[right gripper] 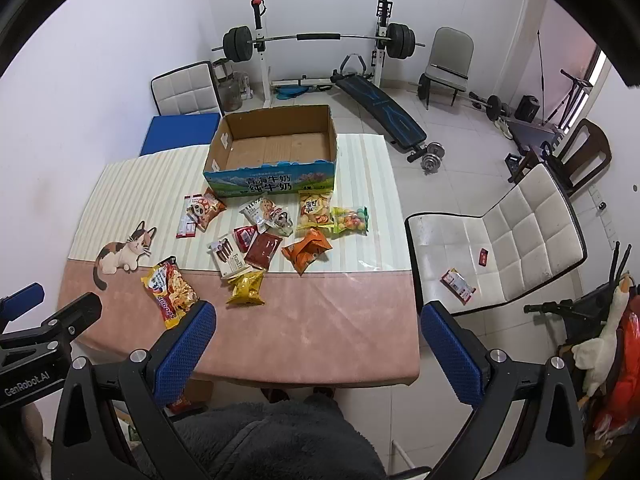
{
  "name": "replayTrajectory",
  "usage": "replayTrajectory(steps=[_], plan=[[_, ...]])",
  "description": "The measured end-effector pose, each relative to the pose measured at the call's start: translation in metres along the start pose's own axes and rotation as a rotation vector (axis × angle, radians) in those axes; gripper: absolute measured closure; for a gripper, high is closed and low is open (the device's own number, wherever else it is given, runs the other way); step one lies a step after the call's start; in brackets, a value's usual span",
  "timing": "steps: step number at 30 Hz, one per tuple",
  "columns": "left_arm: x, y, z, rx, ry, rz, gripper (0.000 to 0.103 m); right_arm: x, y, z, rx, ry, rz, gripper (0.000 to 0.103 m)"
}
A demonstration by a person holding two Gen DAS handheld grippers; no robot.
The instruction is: Organize snacks
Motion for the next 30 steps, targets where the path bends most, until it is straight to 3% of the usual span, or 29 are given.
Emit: replayTrajectory(steps=[30], plan=[[0.0035,0.004,-0.006,0.001,-0.005,-0.017,0.0,0.0038,0.0007,0.0045,0.01,-0.003,-0.016,0.0]])
Point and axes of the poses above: each gripper's, at about its wrist camera, not at the fingertips, and x roughly against the way its jaws point, z to its left, y to its top, the point moved 4 cm from there along -x, roughly the way its jaws point, and after that the axes turned 4 degrees about y, right-handed, at the moved point
